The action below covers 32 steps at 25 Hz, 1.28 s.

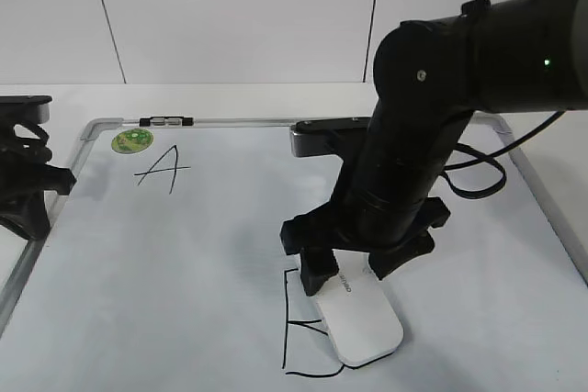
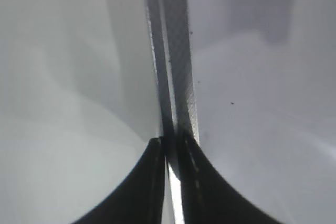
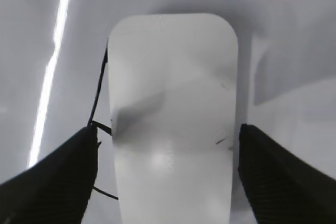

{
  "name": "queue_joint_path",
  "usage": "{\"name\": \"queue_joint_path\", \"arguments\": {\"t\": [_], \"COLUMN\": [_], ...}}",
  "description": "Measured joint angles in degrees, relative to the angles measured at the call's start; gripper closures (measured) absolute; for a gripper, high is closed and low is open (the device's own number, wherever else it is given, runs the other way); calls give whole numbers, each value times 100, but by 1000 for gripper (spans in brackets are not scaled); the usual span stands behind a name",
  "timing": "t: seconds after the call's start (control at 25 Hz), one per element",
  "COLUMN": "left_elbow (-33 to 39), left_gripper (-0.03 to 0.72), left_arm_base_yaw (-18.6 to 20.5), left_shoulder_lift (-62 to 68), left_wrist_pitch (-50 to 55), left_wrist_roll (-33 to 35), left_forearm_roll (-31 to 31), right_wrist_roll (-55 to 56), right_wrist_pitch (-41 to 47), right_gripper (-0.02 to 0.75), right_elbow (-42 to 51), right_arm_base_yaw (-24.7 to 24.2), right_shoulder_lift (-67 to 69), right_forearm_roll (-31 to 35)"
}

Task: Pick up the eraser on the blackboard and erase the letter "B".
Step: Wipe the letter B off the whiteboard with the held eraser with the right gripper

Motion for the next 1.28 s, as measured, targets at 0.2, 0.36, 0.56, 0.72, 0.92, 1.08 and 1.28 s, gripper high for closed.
{"name": "queue_joint_path", "arguments": {"t": [0.2,0.36,0.56,0.72,0.92,1.08,1.28], "left_elbow": [0,0,0,0,0,0,0], "left_gripper": [639,639,639,639,639,639,639], "left_arm_base_yaw": [0,0,0,0,0,0,0], "left_shoulder_lift": [0,0,0,0,0,0,0], "left_wrist_pitch": [0,0,0,0,0,0,0], "left_wrist_roll": [0,0,0,0,0,0,0], "left_forearm_roll": [0,0,0,0,0,0,9], "right_wrist_roll": [0,0,0,0,0,0,0], "right_wrist_pitch": [15,15,3,3,15,68,151], "right_gripper": [73,73,73,73,76,128,164], "right_elbow": [0,0,0,-14,-110,-210,-216], "right_arm_base_yaw": [0,0,0,0,0,0,0], "right_shoulder_lift": [12,105,143,251,316,316,316], "right_forearm_roll": [-44,-64,-64,-52,-17,-17,-27]}}
